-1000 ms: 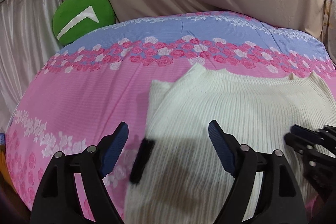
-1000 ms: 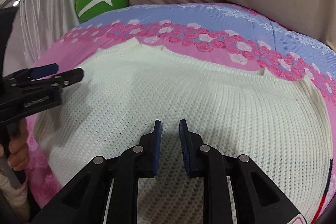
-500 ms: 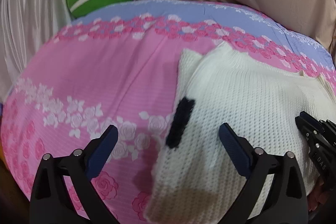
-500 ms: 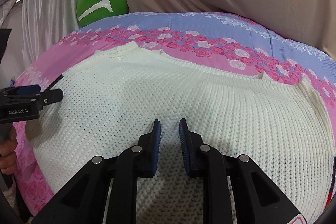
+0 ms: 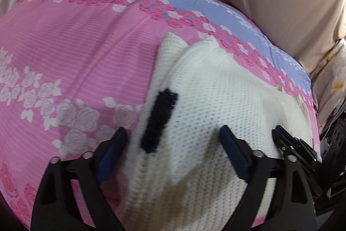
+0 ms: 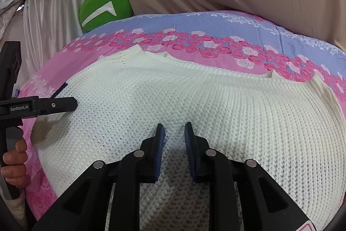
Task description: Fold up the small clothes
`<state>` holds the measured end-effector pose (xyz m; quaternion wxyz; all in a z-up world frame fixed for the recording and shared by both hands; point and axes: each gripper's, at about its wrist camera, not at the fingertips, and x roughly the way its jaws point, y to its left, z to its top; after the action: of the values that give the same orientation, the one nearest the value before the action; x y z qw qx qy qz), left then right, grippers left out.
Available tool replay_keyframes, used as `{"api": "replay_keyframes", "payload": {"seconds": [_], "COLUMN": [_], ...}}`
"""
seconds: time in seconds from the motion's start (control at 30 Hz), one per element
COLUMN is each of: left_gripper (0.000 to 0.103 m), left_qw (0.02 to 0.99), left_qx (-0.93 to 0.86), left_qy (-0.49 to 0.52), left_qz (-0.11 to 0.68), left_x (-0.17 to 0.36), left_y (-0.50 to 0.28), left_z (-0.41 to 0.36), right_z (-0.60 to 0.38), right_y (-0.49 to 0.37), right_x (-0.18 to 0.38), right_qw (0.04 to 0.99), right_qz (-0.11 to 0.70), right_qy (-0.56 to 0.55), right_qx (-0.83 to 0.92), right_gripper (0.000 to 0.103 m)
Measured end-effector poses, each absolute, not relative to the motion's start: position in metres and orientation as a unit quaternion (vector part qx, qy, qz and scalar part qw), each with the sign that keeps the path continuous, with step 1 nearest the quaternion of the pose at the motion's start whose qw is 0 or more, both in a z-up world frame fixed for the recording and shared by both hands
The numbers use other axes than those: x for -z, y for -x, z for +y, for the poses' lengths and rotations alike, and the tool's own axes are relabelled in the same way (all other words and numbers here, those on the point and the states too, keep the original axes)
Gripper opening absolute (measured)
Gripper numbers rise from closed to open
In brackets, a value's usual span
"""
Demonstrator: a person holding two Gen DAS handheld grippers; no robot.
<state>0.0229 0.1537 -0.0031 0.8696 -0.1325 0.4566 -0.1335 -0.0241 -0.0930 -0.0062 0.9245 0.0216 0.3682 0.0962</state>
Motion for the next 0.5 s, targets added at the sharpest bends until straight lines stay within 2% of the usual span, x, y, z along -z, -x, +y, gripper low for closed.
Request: {"api": "replay_keyframes", "payload": {"seconds": [0.13, 0.2, 0.23, 0.27, 0.5], "left_gripper": [0.058, 0.042, 0.039, 0.031, 0.023], "left_qw": [0.872, 0.877, 0.879, 0.882, 0.893], "left_qx": [0.132, 0.129, 0.126, 0.126, 0.167], "left_qy": [0.125, 0.119, 0.117, 0.114, 0.082], "left_qz": [0.454, 0.448, 0.444, 0.440, 0.410], "left_x": [-0.005, -0.013, -0.016, -0.021, -0.051], "left_y": [-0.024, -0.021, -0.020, -0.019, -0.011], "left_z": [0.146, 0.142, 0.142, 0.140, 0.104], "right_z": [-0.096, -0.097, -0.098, -0.099, -0.108], "right_y": [0.024, 0.024, 0.024, 0.024, 0.029], "right_x": [0.007, 0.007, 0.007, 0.007, 0.007], "right_qw": [0.924, 0.924, 0.923, 0.923, 0.922], "right_qz": [0.367, 0.367, 0.367, 0.367, 0.362], "right_qy": [-0.034, -0.039, -0.042, -0.045, -0.076], "right_qx": [-0.101, -0.103, -0.105, -0.106, -0.118], "right_gripper": [0.020, 0.020, 0.020, 0.021, 0.025]}}
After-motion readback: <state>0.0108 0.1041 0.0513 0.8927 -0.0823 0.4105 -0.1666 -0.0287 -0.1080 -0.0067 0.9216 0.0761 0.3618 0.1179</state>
